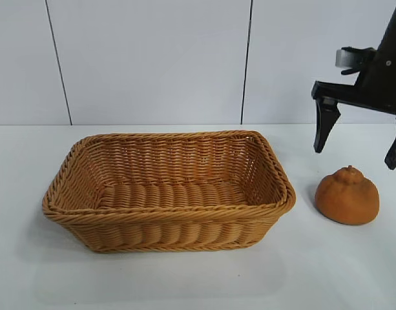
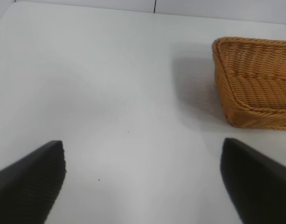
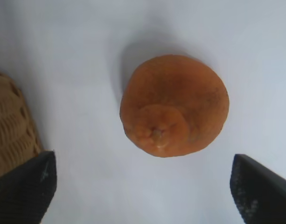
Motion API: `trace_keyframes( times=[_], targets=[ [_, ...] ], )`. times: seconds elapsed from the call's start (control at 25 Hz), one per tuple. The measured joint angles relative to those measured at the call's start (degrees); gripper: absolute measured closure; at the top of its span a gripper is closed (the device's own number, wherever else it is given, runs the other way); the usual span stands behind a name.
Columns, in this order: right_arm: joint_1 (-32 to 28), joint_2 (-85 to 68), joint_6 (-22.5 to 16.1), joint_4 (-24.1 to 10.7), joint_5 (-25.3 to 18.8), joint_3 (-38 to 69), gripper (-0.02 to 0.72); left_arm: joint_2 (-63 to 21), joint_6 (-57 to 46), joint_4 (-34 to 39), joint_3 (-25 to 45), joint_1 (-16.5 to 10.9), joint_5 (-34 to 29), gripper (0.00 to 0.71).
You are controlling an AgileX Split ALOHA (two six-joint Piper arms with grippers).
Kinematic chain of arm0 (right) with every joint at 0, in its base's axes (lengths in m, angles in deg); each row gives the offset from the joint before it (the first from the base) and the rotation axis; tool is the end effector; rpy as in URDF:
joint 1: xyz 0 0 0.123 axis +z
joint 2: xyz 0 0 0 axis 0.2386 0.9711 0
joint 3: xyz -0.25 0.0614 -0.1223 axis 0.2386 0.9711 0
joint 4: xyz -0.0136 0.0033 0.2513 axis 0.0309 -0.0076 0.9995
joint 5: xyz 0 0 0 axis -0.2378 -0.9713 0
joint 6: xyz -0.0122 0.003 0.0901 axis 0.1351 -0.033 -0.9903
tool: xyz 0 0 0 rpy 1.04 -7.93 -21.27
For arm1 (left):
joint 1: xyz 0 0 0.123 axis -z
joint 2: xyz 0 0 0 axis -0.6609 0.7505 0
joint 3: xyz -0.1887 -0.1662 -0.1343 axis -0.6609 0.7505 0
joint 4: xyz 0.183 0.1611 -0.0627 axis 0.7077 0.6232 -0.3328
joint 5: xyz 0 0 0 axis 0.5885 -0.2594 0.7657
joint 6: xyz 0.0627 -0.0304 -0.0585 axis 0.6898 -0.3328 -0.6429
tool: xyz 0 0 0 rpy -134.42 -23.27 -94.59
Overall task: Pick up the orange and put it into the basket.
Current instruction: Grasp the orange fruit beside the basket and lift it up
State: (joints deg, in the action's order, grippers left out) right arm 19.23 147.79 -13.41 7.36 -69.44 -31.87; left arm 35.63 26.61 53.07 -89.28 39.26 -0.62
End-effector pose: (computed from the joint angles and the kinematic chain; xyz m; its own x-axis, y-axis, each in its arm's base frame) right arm 0.3865 0.0468 0.1761 -0.9968 0.0740 -0.0302 0.0700 0.9906 0.1179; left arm -0.0064 -0.0020 0.2785 -0.4474 -0.0823 -0.8905 -0.0497 0.9965 -0.0671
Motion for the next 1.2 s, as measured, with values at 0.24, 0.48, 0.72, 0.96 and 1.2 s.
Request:
trace_keyframes(
  times=[0.24,0.48,0.72,0.96,1.2],
  targets=[
    [0.0,4.19,-0.24,-3.24,1.32,0.0,0.01,0.0,0.0,0.0,0.0,0.0,0.06,0.066],
    [0.0,6.98,-0.41,-3.73,3.25,-0.05,0.01,0.0,0.0,0.0,0.0,0.0,0.06,0.066],
    [0.0,8.98,-0.41,-4.07,5.08,-0.05,0.01,0.0,0.0,0.0,0.0,0.0,0.11,0.066],
    [0.0,9.82,-0.41,-4.07,6.02,-0.05,0.01,0.0,0.0,0.0,0.0,0.0,0.11,0.066],
    [0.0,9.89,-0.41,-4.07,5.99,-0.05,0.143,0.0,0.0,0.0,0.0,0.0,0.11,0.066]
  ],
)
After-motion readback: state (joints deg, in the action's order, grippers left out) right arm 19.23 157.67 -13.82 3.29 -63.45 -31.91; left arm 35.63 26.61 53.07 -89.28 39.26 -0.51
